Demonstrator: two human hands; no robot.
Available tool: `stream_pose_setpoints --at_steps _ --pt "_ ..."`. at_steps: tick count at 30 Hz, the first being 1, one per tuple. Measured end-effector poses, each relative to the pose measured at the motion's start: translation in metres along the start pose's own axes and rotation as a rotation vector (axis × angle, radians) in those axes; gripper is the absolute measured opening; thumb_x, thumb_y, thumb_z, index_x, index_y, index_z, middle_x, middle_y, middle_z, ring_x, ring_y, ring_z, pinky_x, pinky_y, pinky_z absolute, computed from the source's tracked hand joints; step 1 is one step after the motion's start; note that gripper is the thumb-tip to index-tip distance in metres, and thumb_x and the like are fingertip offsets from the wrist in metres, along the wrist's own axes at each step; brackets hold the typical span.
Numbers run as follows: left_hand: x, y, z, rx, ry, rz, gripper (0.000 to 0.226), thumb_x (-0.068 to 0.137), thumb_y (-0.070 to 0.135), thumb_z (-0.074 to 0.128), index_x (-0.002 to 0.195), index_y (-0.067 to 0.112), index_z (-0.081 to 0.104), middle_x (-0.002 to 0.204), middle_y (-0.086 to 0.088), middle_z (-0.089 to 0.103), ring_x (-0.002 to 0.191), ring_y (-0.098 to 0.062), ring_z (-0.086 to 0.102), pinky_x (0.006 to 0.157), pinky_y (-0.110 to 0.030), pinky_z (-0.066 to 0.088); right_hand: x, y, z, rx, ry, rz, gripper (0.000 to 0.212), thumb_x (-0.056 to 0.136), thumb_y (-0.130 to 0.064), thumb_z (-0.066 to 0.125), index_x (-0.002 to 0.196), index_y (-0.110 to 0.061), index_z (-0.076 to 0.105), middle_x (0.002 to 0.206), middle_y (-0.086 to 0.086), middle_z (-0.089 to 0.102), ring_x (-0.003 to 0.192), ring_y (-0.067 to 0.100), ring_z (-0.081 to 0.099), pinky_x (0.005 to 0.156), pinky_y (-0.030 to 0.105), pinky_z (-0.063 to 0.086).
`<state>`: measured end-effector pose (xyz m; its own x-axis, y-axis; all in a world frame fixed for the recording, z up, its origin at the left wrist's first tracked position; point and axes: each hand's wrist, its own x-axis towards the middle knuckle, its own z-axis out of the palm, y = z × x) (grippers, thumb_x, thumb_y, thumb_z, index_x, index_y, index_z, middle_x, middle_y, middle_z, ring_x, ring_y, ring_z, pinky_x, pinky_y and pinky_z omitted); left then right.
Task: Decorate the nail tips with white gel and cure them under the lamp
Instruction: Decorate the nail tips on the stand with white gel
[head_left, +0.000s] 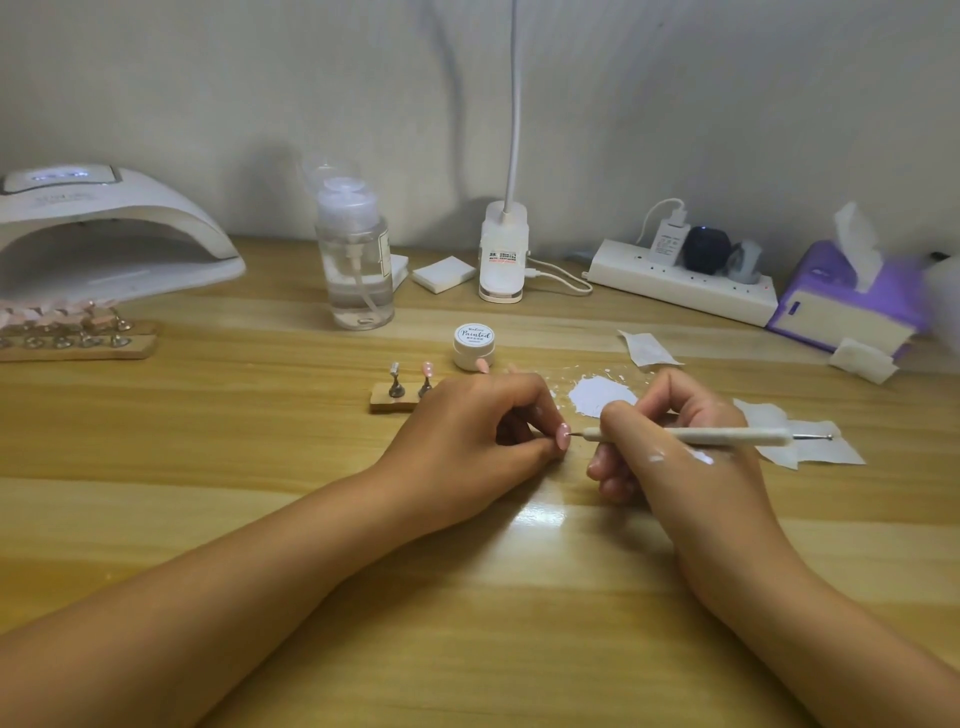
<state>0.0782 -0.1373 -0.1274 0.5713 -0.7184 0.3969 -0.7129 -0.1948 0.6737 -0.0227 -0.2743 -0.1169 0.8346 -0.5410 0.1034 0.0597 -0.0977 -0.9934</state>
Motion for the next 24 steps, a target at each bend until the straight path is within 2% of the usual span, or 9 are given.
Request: stream_pose_setpoints --at_steps 19,24 --pt "0.0005 0.0003 0.0004 0.021 0.008 0.010 0.011 0.083 0.009 0.075 0.081 0.019 0.070 0.068 0.033 0.059 0.064 0.008 0.059 0.063 -0.005 0.034 0.0012 0.0014 -0.0005 0.013 -0.008 -0.010 0.016 0.066 -0.016 0.062 0.061 -0.015 0.046 0.052 0.014 0.064 0.045 0.015 0.058 0.044 0.021 0.047" --pt "0.0004 0.0003 0.0001 0.018 0.004 0.011 0.013 0.083 0.008 0.075 0.081 0.020 0.070 0.069 0.034 0.060 0.064 0.009 0.060 0.062 -0.005 0.036 0.0019 0.0019 -0.0007 0.004 -0.011 -0.024 0.025 0.080 0.001 0.062 0.065 -0.010 0.045 0.051 0.014 0.063 0.045 0.014 0.058 0.044 0.021 0.046"
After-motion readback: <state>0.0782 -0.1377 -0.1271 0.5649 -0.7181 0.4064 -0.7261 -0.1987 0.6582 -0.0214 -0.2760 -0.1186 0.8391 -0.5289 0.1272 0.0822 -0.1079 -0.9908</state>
